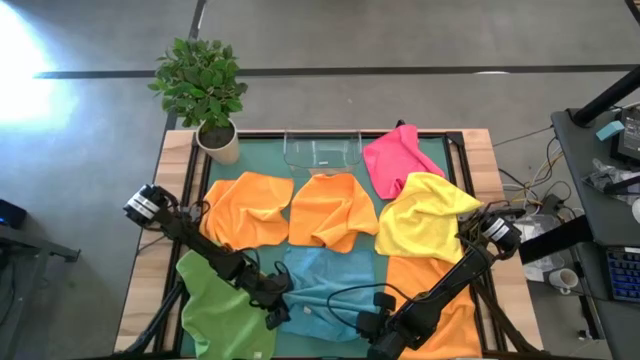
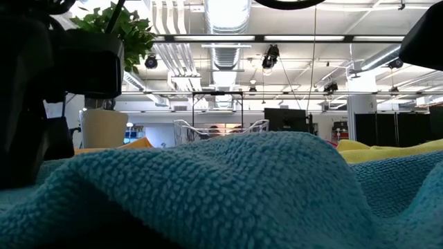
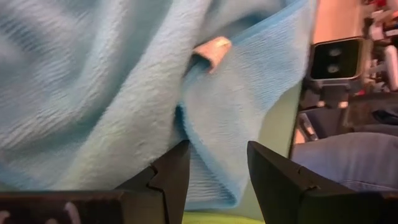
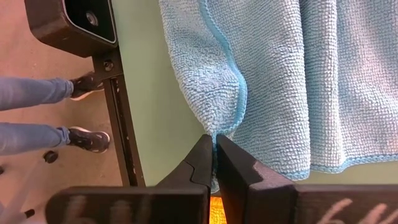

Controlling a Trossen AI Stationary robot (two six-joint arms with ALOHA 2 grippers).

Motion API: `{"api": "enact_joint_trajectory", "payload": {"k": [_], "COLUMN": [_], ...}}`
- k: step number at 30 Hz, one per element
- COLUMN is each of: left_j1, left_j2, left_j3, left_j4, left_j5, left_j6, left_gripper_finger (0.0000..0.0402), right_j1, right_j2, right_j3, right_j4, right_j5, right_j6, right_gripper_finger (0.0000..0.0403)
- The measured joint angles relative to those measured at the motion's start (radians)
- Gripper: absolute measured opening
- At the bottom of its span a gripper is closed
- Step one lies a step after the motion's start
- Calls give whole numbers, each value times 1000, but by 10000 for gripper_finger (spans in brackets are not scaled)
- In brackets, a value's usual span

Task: Fold microfiber towels
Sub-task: Fold the blue microfiber towel

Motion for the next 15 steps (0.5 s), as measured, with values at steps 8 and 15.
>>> {"api": "enact_joint_trajectory", "payload": {"k": [8, 15], "left_j1": [0, 0], "left_j2": [13, 74], "left_j3": [0, 15], "left_j4": [23, 87], "left_j5": [-5, -13], "left_j6": [1, 1], "left_gripper_finger": [145, 145], "right_j1": [0, 0], "right_j2": [0, 0], "right_j3": [0, 0], "right_j4": [0, -3], "right_j5": [0, 0], "right_j6": [-9, -11], "right_gripper_finger": [9, 9]}}
